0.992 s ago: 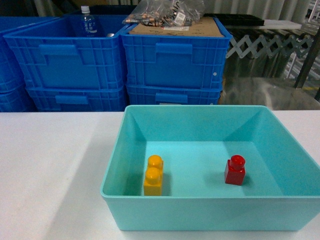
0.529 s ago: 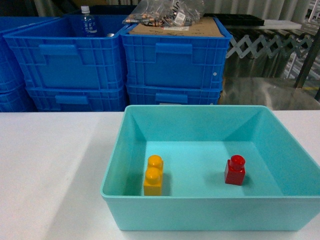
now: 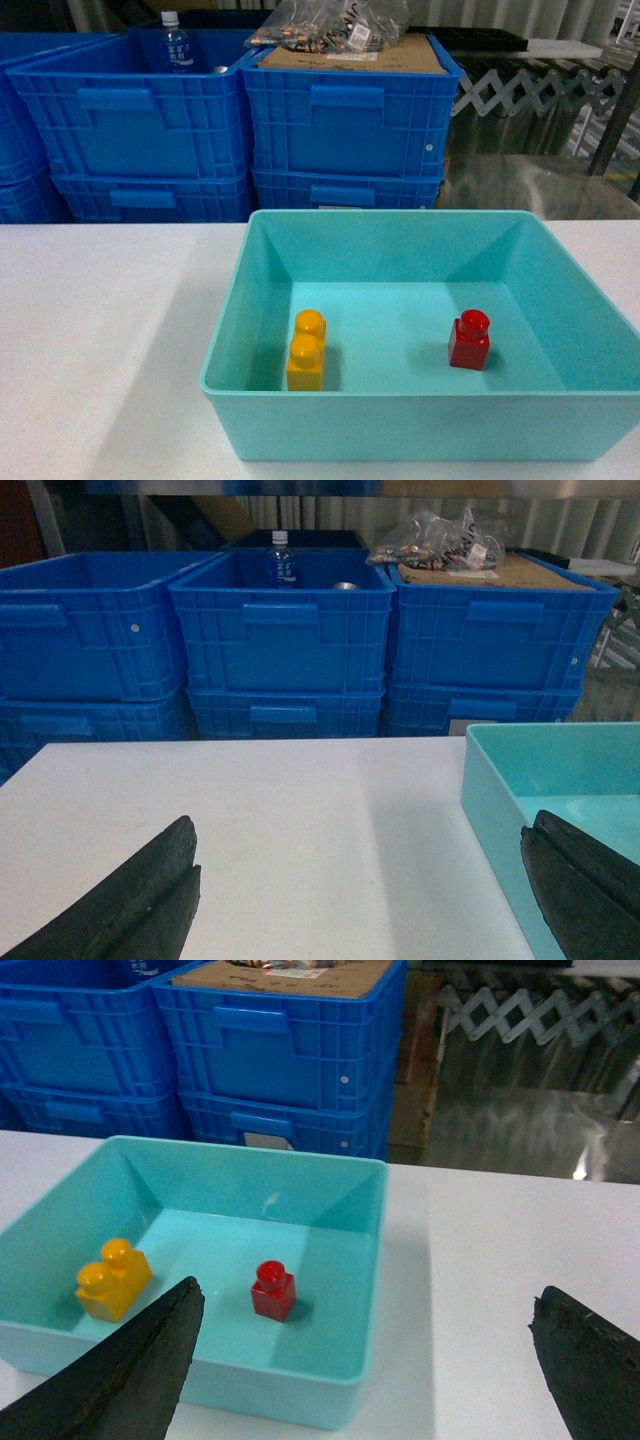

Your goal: Pick red block from blue box to shelf

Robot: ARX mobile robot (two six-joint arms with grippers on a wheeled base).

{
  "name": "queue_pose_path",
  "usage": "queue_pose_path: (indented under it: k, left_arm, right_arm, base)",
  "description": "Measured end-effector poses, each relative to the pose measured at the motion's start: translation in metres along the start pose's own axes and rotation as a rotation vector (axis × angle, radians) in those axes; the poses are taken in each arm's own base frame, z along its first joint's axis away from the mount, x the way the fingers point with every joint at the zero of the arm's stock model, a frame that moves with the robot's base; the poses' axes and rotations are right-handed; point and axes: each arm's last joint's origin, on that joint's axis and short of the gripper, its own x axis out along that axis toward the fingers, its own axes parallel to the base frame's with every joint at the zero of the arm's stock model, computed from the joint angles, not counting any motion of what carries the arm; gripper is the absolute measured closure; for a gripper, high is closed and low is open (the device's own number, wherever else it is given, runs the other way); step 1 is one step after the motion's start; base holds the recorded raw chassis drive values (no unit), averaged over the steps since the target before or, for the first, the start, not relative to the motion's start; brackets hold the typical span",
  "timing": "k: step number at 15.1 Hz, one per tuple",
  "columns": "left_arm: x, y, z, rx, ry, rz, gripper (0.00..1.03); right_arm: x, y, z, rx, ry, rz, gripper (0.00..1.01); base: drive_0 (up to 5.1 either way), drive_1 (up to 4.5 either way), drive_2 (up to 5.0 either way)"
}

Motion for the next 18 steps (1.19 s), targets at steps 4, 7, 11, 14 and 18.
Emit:
queue_pose_path:
  k: [4,7,11,14,18]
  left_arm:
    - [0.000,0.000,0.000,0.000,0.000,0.000,0.05]
    - [0.000,0.000,0.000,0.000,0.000,0.000,0.05]
    - [0.000,0.000,0.000,0.000,0.000,0.000,0.05]
    - [0.000,0.000,0.000,0.000,0.000,0.000,0.05]
    - [0.000,0.000,0.000,0.000,0.000,0.000,0.05]
  right_arm:
    - [0.079,0.027,0.028,-0.007,0.209,0.115,0.03]
    - [0.143,0.067,0.027,-0.070,0.399,0.177,0.03]
    - [0.190,0.106,0.007,-0.169,0.572,0.141,0.03]
    - [0.216,0.111,-0.012,-0.177,0.654,0.062,0.03]
    - [0.240,0.114,-0.030,-0.154,0.702,0.007,0.03]
  base:
    - [0.0,0.00,0.0]
    - [0.0,0.00,0.0]
    - [0.0,0.00,0.0]
    - [0.0,0.00,0.0]
    - [0.0,0.00,0.0]
